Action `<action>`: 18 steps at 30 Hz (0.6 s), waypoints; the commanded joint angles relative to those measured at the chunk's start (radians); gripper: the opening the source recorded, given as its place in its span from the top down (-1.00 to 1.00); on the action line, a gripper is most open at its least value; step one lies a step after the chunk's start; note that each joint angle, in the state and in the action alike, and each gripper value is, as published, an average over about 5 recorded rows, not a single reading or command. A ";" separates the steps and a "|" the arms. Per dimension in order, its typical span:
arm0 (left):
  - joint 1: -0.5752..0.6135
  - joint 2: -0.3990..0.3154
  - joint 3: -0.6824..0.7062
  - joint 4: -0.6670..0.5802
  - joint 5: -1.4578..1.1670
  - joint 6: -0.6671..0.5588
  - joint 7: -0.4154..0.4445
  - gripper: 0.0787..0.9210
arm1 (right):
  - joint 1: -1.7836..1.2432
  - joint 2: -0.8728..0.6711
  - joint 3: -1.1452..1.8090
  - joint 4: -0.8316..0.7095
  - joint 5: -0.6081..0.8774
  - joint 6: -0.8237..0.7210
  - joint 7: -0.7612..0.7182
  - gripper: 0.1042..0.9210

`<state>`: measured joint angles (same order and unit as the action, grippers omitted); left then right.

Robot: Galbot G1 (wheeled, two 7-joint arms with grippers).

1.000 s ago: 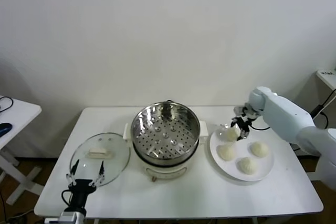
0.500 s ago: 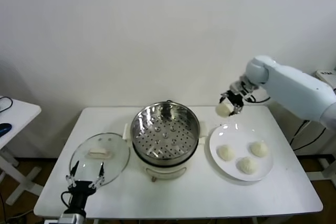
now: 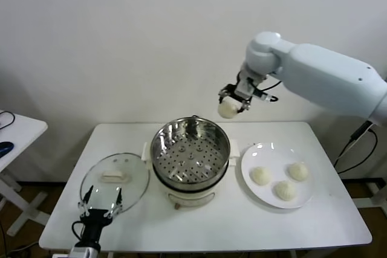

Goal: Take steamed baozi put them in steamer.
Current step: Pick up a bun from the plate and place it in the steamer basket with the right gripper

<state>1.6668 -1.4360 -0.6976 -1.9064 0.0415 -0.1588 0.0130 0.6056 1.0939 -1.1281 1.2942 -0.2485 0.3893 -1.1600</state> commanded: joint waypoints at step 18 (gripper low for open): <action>-0.018 0.065 0.040 0.028 -0.039 -0.039 0.032 -0.77 | -0.250 0.327 0.050 -0.286 -0.317 0.149 0.026 -0.46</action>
<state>1.6512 -1.3859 -0.6634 -1.8866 0.0117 -0.1872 0.0397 0.4246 1.3572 -1.0904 1.0890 -0.4726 0.5064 -1.1377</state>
